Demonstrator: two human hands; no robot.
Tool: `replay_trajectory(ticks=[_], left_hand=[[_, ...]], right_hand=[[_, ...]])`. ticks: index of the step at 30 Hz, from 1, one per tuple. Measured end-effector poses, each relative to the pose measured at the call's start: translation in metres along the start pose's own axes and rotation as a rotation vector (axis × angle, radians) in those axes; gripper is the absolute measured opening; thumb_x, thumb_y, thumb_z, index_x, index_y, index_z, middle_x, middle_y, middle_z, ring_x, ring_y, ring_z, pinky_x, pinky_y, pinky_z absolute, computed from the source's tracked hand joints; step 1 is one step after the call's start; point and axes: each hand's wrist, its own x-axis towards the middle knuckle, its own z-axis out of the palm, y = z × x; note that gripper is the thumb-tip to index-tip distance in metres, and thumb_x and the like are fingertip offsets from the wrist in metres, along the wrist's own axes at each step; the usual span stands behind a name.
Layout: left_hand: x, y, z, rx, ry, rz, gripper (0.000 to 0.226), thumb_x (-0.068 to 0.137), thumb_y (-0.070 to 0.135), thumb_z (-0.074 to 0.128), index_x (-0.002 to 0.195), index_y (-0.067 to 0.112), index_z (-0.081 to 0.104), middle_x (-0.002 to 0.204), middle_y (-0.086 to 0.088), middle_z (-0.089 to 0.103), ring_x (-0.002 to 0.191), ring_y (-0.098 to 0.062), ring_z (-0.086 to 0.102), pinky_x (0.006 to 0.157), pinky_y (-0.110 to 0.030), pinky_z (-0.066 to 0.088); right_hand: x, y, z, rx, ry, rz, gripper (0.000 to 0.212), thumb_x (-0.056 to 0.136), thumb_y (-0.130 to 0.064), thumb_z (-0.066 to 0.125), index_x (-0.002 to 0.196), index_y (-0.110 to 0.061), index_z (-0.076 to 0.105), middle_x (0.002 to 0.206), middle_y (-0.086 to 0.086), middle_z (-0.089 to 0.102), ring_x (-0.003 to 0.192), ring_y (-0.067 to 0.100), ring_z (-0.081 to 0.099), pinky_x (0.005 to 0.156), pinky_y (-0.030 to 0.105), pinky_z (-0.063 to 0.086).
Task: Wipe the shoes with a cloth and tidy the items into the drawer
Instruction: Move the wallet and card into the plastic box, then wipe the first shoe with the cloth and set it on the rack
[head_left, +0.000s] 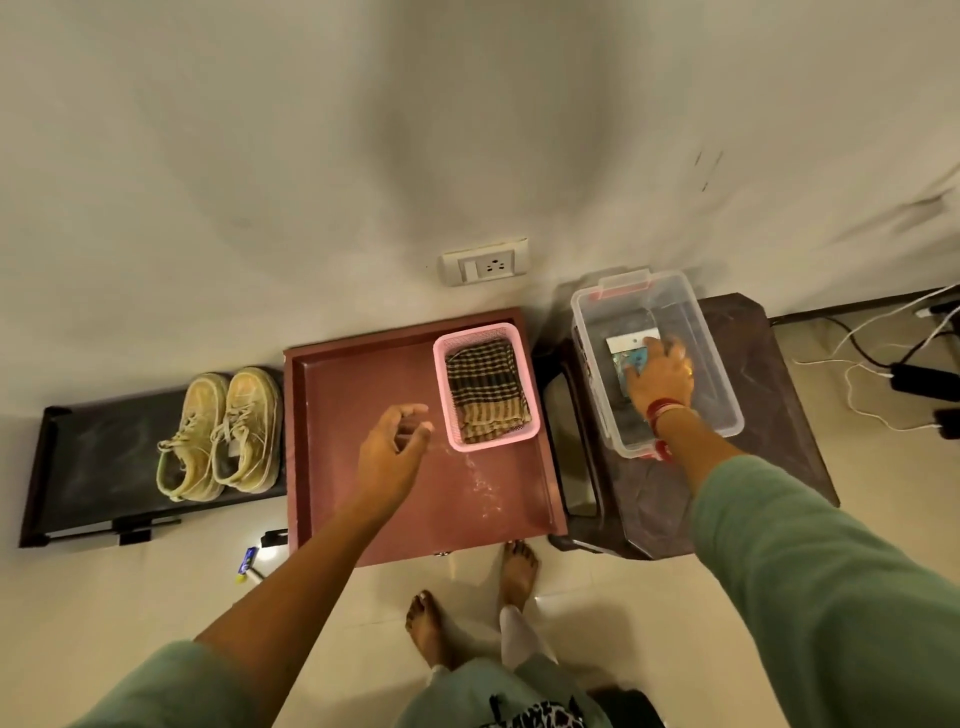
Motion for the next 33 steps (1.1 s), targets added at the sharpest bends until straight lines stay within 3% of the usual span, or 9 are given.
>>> replay_trajectory(ticks=[5, 9, 13, 16, 21, 24, 28, 30, 33], left_hand=[[-0.002, -0.010, -0.003, 0.093, -0.015, 0.052, 0.019, 0.094, 0.024, 0.058, 0.113, 0.024, 0.057, 0.105, 0.007, 0.060, 0.097, -0.009, 0.058, 0.080, -0.023, 0.048], [-0.007, -0.034, -0.019, 0.165, 0.043, 0.084, 0.028, 0.091, 0.024, 0.061, 0.118, 0.022, 0.057, 0.113, 0.005, 0.060, 0.109, -0.015, 0.055, 0.090, -0.040, 0.048], [-0.021, -0.070, -0.042, 0.236, 0.081, 0.053, 0.036, 0.089, 0.021, 0.065, 0.123, 0.017, 0.055, 0.126, -0.003, 0.055, 0.122, -0.024, 0.045, 0.098, -0.043, 0.040], [-0.024, -0.104, -0.057, 0.309, 0.026, 0.036, 0.046, 0.086, 0.020, 0.068, 0.128, 0.014, 0.050, 0.131, -0.008, 0.051, 0.128, -0.028, 0.043, 0.102, -0.045, 0.039], [-0.005, -0.167, -0.063, 0.356, -0.129, 0.059, 0.066, 0.082, 0.021, 0.073, 0.137, 0.017, 0.037, 0.136, -0.004, 0.043, 0.115, -0.019, 0.051, 0.091, -0.030, 0.043], [0.015, -0.211, -0.045, 0.415, -0.104, 0.140, 0.073, 0.084, 0.030, 0.071, 0.143, 0.016, 0.031, 0.138, -0.006, 0.040, 0.123, -0.022, 0.047, 0.099, -0.033, 0.043], [0.037, -0.267, -0.013, 0.553, -0.037, 0.205, 0.069, 0.087, 0.038, 0.065, 0.144, 0.015, 0.032, 0.144, -0.006, 0.036, 0.138, -0.023, 0.031, 0.117, -0.043, 0.022], [0.045, -0.290, 0.002, 0.597, 0.019, 0.238, 0.067, 0.088, 0.038, 0.064, 0.142, 0.015, 0.032, 0.149, -0.006, 0.031, 0.142, -0.023, 0.024, 0.120, -0.042, 0.009], [0.048, -0.318, 0.017, 0.588, 0.081, 0.300, 0.052, 0.089, 0.035, 0.062, 0.133, 0.015, 0.042, 0.151, -0.007, 0.028, 0.144, -0.025, 0.019, 0.117, -0.043, 0.001]], right_hand=[[0.001, 0.004, -0.005, -0.116, -0.257, -0.027, 0.061, 0.096, -0.037, 0.043, 0.148, -0.025, 0.015, 0.157, 0.012, 0.003, 0.142, 0.037, 0.008, 0.113, 0.054, 0.016], [-0.028, -0.027, -0.027, 0.141, 0.190, -0.086, 0.045, 0.093, -0.022, 0.050, 0.136, -0.012, 0.042, 0.146, 0.018, 0.029, 0.133, 0.036, 0.030, 0.110, 0.048, 0.028], [-0.108, -0.077, -0.028, 0.465, 0.517, -0.344, 0.025, 0.091, -0.012, 0.053, 0.115, -0.008, 0.057, 0.122, 0.014, 0.046, 0.115, 0.020, 0.041, 0.100, 0.022, 0.030], [-0.144, -0.102, 0.021, 0.451, 0.252, -0.477, 0.017, 0.088, -0.011, 0.057, 0.104, -0.008, 0.063, 0.108, 0.010, 0.051, 0.100, 0.018, 0.049, 0.091, 0.028, 0.040], [-0.113, -0.134, 0.115, 0.351, -0.047, -0.330, 0.012, 0.084, -0.005, 0.056, 0.093, -0.007, 0.065, 0.097, 0.015, 0.064, 0.090, 0.032, 0.061, 0.086, 0.037, 0.049], [-0.064, -0.151, 0.158, 0.279, -0.055, -0.298, 0.026, 0.087, -0.011, 0.056, 0.112, -0.005, 0.061, 0.116, 0.018, 0.061, 0.107, 0.035, 0.057, 0.097, 0.038, 0.043], [-0.017, -0.159, 0.216, -0.029, -0.214, -0.361, 0.067, 0.089, -0.032, 0.058, 0.146, -0.019, 0.026, 0.150, 0.020, 0.025, 0.133, 0.041, 0.030, 0.110, 0.046, 0.029], [-0.008, -0.157, 0.235, -0.242, -0.154, -0.383, 0.066, 0.089, -0.034, 0.054, 0.146, -0.028, 0.023, 0.151, 0.018, 0.022, 0.130, 0.044, 0.029, 0.107, 0.050, 0.031], [-0.008, -0.160, 0.244, -0.343, 0.100, -0.461, 0.052, 0.091, -0.014, 0.042, 0.140, -0.030, 0.038, 0.130, 0.020, 0.045, 0.111, 0.045, 0.044, 0.094, 0.049, 0.042]])
